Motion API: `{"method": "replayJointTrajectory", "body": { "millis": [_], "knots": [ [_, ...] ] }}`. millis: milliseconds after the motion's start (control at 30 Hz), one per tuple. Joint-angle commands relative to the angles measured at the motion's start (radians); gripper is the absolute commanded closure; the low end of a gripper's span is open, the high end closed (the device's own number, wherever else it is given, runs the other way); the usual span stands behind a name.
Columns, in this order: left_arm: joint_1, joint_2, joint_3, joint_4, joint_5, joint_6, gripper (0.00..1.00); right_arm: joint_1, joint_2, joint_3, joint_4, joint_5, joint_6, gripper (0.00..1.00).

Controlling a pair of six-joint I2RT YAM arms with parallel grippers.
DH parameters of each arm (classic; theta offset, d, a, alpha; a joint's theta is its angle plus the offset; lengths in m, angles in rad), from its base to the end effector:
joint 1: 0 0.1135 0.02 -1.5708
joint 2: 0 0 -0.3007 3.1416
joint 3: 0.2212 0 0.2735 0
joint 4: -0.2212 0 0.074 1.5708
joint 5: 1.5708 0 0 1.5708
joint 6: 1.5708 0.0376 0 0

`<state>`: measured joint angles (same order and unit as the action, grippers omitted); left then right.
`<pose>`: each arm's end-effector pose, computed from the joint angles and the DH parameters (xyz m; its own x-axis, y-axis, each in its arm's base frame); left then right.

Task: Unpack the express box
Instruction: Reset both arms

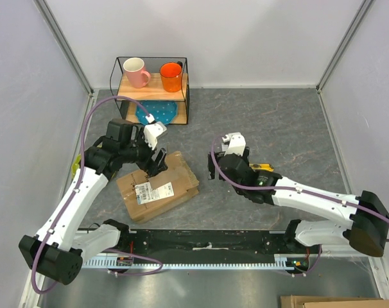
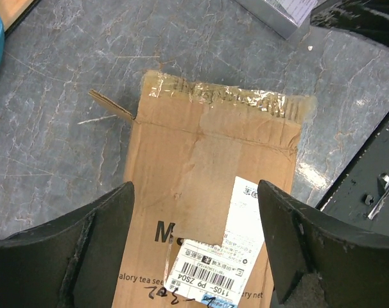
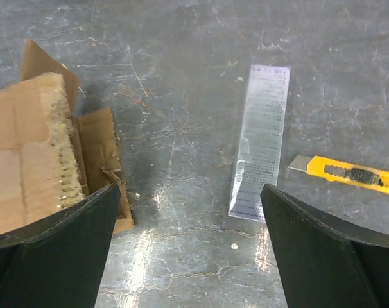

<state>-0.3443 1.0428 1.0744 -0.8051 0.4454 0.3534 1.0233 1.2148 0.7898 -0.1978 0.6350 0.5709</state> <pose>0.1927 -0.0863 0.3663 -0.4112 0.4792 -0.7754 0.7856 0.6177 -0.0348 0.1584 0.2170 0.2792 -0.4914 0.0297 -0.8704 -0.2033 0.9679 0.1478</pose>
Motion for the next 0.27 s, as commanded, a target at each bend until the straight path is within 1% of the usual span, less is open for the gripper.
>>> {"method": "replayJointTrajectory", "body": {
  "millis": [0,233],
  "knots": [
    [0.004,-0.020,-0.010,0.037,-0.008,-0.063,0.16,0.000,-0.014,0.107,-0.184,-0.018,-0.040,0.02],
    [0.017,-0.023,-0.001,0.009,-0.028,-0.039,0.15,-0.002,-0.031,0.124,-0.178,-0.021,-0.080,0.02]
  ]
}}
